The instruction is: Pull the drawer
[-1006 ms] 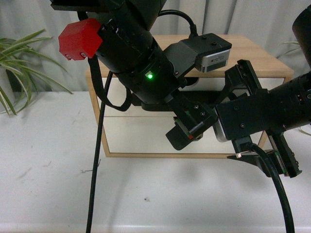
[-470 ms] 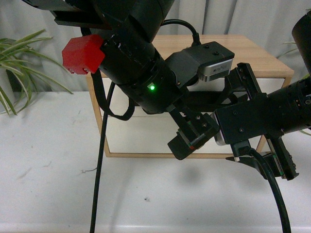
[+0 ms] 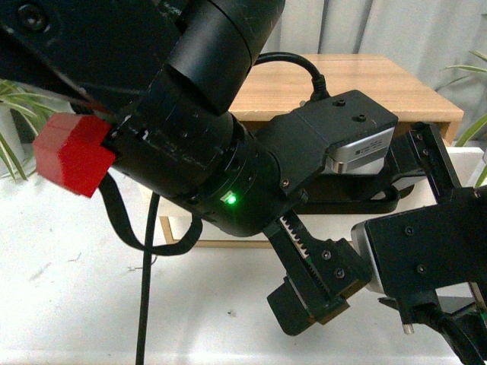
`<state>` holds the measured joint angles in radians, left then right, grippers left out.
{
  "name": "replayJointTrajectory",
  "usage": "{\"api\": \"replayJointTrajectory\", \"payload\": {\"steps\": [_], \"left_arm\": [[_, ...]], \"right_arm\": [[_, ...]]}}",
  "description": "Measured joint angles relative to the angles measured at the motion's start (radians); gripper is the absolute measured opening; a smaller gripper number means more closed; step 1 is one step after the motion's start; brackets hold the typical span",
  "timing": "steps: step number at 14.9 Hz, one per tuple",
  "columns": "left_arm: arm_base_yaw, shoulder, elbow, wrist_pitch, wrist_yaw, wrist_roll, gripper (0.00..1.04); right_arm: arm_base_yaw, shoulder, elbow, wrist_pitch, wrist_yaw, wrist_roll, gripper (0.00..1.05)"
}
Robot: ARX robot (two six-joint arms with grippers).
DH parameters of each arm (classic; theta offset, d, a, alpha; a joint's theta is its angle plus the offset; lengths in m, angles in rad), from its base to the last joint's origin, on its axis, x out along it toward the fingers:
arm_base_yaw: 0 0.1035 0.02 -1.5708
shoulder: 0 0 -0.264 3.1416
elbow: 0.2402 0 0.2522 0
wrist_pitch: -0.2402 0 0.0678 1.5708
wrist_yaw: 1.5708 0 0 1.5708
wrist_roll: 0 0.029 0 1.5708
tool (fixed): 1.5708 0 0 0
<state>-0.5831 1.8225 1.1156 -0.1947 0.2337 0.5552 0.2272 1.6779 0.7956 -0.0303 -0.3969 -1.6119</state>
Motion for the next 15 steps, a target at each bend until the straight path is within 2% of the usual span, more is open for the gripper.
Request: {"api": "replayJointTrajectory", "payload": {"steps": [1, 8, 15], "left_arm": [[-0.014, -0.049, -0.075, 0.04, -0.001, -0.017, 0.98], [-0.049, -0.158, -0.217, 0.088, 0.006, -0.058, 0.98], [-0.05, -0.244, -0.267, 0.082, 0.003, -0.138, 0.98]], "right_arm": [[0.016, -0.048, -0.045, -0.021, 0.005, 0.016, 0.98], [0.063, -0.168, -0.158, -0.052, 0.022, 0.054, 0.98], [0.066, -0.227, -0.2, -0.053, 0.02, 0.066, 0.98]]}}
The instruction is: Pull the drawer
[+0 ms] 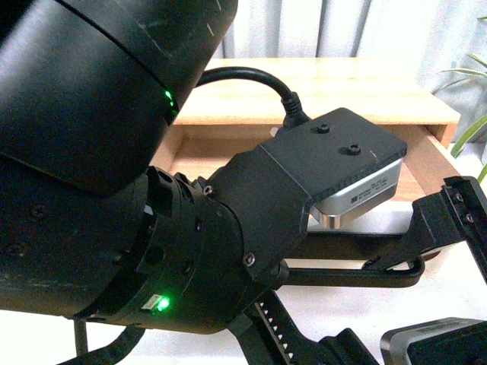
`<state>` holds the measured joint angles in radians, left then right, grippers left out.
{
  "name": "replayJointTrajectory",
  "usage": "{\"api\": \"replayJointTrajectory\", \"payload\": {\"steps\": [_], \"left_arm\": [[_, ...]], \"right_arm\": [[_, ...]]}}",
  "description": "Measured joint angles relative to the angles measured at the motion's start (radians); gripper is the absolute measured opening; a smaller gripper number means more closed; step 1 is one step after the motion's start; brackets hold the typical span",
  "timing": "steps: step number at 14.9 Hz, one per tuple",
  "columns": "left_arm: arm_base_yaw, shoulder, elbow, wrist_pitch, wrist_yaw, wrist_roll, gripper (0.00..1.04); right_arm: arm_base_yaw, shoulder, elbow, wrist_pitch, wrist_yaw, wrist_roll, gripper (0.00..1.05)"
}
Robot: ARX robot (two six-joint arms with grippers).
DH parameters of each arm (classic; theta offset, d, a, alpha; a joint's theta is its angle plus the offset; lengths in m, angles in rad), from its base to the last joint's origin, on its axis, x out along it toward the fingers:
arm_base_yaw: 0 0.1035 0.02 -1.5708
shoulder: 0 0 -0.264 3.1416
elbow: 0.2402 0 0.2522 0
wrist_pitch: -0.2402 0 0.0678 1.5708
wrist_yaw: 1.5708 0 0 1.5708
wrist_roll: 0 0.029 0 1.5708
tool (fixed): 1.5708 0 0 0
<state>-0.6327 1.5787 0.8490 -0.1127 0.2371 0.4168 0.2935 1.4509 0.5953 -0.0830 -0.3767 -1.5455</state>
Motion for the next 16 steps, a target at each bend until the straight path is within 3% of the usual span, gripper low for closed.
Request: {"api": "replayJointTrajectory", "payload": {"steps": [8, 12, 13, 16], "left_arm": [[0.082, -0.175, 0.014, -0.032, 0.142, -0.063, 0.98], [0.293, -0.245, 0.0, 0.125, 0.166, -0.232, 0.98], [0.375, -0.272, -0.023, 0.183, 0.124, -0.32, 0.98], [0.565, -0.361, -0.144, 0.296, -0.039, -0.469, 0.98]], "right_arm": [[-0.095, -0.127, 0.158, -0.167, -0.089, 0.113, 0.98], [-0.16, -0.138, 0.209, -0.089, -0.087, 0.415, 0.98], [-0.179, -0.143, 0.211, -0.009, -0.074, 0.556, 0.98], [-0.257, -0.143, 0.217, 0.144, 0.086, 0.961, 0.98]]}}
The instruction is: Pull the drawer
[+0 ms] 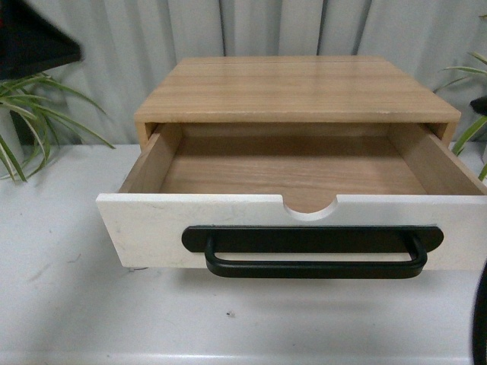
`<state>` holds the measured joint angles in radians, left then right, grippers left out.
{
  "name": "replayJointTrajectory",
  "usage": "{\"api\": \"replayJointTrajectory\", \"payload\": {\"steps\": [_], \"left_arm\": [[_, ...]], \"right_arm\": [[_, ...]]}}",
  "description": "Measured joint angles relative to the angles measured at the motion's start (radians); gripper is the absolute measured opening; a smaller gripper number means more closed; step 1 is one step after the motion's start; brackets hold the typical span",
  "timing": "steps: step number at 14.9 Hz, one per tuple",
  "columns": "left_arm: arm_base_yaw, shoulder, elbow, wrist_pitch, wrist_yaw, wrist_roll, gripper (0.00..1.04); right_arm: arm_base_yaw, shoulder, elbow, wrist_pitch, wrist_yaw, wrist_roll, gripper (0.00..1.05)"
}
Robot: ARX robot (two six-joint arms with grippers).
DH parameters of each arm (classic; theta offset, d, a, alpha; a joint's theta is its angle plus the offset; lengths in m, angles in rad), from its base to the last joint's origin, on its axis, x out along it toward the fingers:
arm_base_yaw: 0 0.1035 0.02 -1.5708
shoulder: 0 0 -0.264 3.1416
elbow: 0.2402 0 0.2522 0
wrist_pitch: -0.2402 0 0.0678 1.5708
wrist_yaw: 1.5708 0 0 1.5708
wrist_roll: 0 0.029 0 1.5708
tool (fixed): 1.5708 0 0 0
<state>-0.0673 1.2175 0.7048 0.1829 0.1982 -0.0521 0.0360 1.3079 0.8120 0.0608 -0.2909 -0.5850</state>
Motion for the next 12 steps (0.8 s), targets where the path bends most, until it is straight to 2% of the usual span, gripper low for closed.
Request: {"api": "replayJointTrajectory", "payload": {"steps": [1, 3, 4, 5, 6, 9, 11, 12], "left_arm": [[0.045, -0.05, -0.058, 0.002, -0.036, -0.013, 0.98], [0.067, -0.162, -0.165, 0.002, -0.099, -0.016, 0.98], [0.071, -0.21, -0.204, 0.005, -0.128, -0.011, 0.98], [0.066, -0.268, -0.304, 0.206, -0.179, 0.012, 0.88], [0.066, -0.364, -0.409, 0.35, -0.196, 0.029, 0.74], [0.067, -0.453, -0.512, 0.381, -0.198, 0.034, 0.39], [0.067, -0.521, -0.56, 0.362, -0.199, 0.034, 0.14], [0.067, -0.552, -0.575, 0.354, -0.199, 0.034, 0.03]], "right_arm": [[-0.026, -0.003, -0.007, 0.024, 0.039, 0.127, 0.98], [-0.052, -0.042, -0.054, 0.058, 0.08, 0.315, 0.98], [-0.051, -0.076, -0.108, 0.166, 0.121, 0.398, 0.95], [-0.042, -0.134, -0.206, 0.36, 0.223, 0.471, 0.85], [-0.042, -0.262, -0.332, 0.454, 0.28, 0.524, 0.7], [-0.042, -0.457, -0.479, 0.491, 0.288, 0.562, 0.37], [-0.042, -0.505, -0.581, 0.486, 0.291, 0.567, 0.1], [-0.042, -0.539, -0.607, 0.486, 0.291, 0.567, 0.02]]}}
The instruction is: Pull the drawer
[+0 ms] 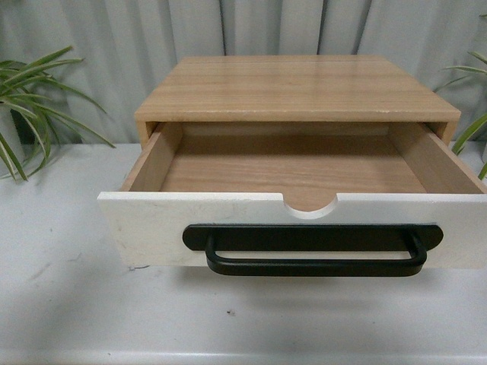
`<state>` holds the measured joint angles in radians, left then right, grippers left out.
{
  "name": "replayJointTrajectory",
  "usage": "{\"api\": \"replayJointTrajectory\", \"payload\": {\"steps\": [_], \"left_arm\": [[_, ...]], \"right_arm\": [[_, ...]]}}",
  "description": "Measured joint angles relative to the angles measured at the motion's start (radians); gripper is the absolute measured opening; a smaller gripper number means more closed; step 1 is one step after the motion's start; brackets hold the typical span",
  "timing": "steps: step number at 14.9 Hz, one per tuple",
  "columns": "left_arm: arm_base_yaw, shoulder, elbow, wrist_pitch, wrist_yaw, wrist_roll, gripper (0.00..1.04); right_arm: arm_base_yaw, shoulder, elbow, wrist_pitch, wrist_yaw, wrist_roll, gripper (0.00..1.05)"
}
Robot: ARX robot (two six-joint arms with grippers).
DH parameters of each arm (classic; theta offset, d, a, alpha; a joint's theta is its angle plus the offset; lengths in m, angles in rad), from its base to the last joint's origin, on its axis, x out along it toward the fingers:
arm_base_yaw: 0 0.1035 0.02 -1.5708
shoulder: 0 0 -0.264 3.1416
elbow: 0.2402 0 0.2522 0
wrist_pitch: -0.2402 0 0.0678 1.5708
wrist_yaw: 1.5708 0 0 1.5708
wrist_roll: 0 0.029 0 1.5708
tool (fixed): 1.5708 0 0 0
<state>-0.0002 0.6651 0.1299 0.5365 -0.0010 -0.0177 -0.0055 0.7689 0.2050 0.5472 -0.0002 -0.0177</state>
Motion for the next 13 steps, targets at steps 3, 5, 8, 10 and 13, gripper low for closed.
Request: {"api": "replayJointTrajectory", "payload": {"steps": [3, 5, 8, 10, 13], "left_arm": [[0.0, -0.091, -0.048, -0.051, 0.0, 0.003, 0.02], [0.0, -0.152, -0.069, -0.092, 0.0, 0.003, 0.02], [0.0, -0.242, -0.089, -0.156, 0.0, 0.003, 0.02], [0.0, -0.276, -0.121, -0.161, 0.0, 0.003, 0.02], [0.0, -0.386, -0.121, -0.256, 0.0, 0.003, 0.02]], "right_arm": [[0.0, -0.094, -0.063, -0.019, 0.0, 0.003, 0.02], [0.0, -0.153, -0.099, -0.046, 0.0, 0.003, 0.02], [0.0, -0.249, -0.136, -0.102, 0.0, 0.003, 0.02], [0.0, -0.309, -0.156, -0.146, 0.0, 0.003, 0.02], [0.0, -0.397, -0.193, -0.18, 0.0, 0.003, 0.02]]}}
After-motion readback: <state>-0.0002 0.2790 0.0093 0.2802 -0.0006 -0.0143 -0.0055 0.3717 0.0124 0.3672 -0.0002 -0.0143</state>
